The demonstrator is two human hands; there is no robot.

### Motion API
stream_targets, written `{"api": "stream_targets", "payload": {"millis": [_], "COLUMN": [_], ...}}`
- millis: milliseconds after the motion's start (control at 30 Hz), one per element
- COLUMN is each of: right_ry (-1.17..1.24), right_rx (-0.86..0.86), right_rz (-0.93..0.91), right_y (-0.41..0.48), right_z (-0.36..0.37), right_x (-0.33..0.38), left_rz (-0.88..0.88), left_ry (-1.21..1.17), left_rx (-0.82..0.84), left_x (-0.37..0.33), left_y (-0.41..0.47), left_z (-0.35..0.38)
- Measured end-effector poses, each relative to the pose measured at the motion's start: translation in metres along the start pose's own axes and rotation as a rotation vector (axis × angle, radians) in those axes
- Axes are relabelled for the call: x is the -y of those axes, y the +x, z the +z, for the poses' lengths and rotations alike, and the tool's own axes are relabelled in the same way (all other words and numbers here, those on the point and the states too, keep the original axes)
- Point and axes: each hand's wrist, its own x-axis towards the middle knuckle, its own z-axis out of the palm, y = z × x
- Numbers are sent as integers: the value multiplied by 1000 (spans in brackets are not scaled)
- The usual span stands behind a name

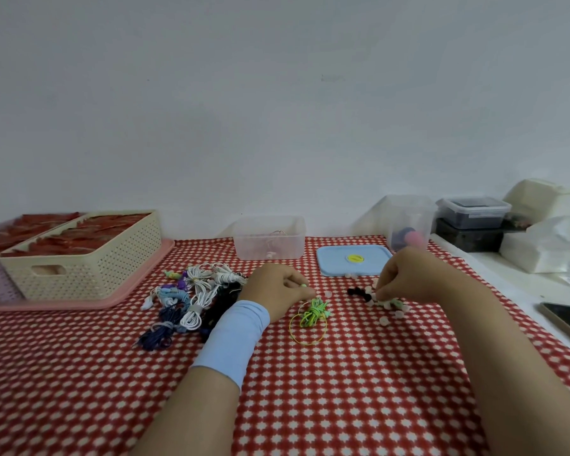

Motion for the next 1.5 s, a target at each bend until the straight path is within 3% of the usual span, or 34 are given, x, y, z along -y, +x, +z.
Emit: {"api": "stream_targets", "payload": {"millis": [133,300,400,500,600,733,1300,1400,1500], "right_ry": [-49,-56,-9,78,234,369,630,687,829], "right_rx": [91,86,-4,-123,-158,-63,-40,-33,-26], "right_rz": [49,41,-8,-63,-142,-174,-100,-76,-48], "right_y": [3,4,4,5,4,2,-5,-4,-4], "right_z": [6,6,6,8,16,29,36,36,34], "right_x": [4,4,5,12,25,36,44,43,44], "left_rz": [12,34,85,207,281,265,194,171,92], "left_ry": [47,147,287,256,293,341,566,401,-25], "left_rx": [2,41,-15,-81,46,193,203,148,43], "left_x": [3,5,1,-10,-19,-17,-23,-18,-15], "left_y": [2,2,2,0,-5,-5,-1,-1,0], "left_z": [-1,-3,-5,-5,1,1,1,6,7]}}
